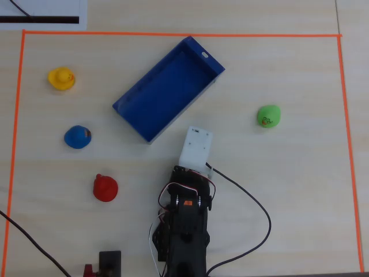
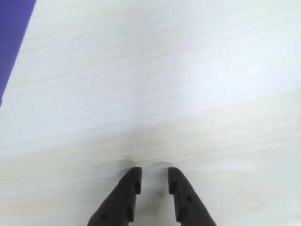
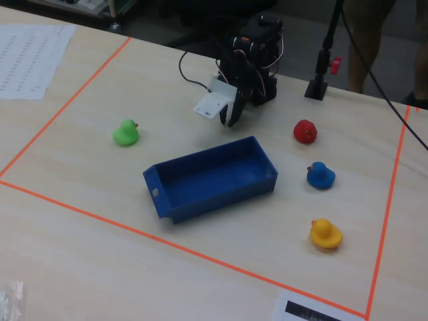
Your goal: Grasp blue duck and put it into box.
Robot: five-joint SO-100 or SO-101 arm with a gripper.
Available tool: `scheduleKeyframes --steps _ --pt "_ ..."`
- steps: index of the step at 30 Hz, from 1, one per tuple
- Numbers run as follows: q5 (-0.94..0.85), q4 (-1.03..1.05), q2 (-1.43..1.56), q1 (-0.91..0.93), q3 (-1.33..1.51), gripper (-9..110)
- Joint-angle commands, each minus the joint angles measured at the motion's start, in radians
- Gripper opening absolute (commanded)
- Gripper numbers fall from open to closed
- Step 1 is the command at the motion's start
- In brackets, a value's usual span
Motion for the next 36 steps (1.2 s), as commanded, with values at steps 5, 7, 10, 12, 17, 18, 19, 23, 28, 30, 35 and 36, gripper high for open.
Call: scheduleKeyframes --steps 5,7,10,12,17,18,19,23,28,30,35,36 --pt "0.012 0.014 -0.015 0.000 -0.003 5" --pt "0.012 0.014 -0.015 0.000 -0.003 5" --pt "0.012 0.014 -0.015 0.000 -0.003 5" --pt "0.012 0.014 -0.015 0.023 -0.003 5" --pt "0.012 0.012 -0.015 0.067 -0.003 5" --pt "0.014 0.014 -0.015 0.074 -0.003 5" --pt "0.014 0.011 -0.015 0.092 -0.003 5" --pt "-0.086 -0.014 -0.015 0.224 -0.006 6" --pt "0.107 -0.209 -0.034 0.399 -0.170 1" --pt "0.204 -0.318 -0.109 0.451 -0.325 2" --pt "0.160 -0.130 -0.448 0.420 -0.942 21" --pt "0.153 -0.048 -0.517 0.391 -1.088 24"
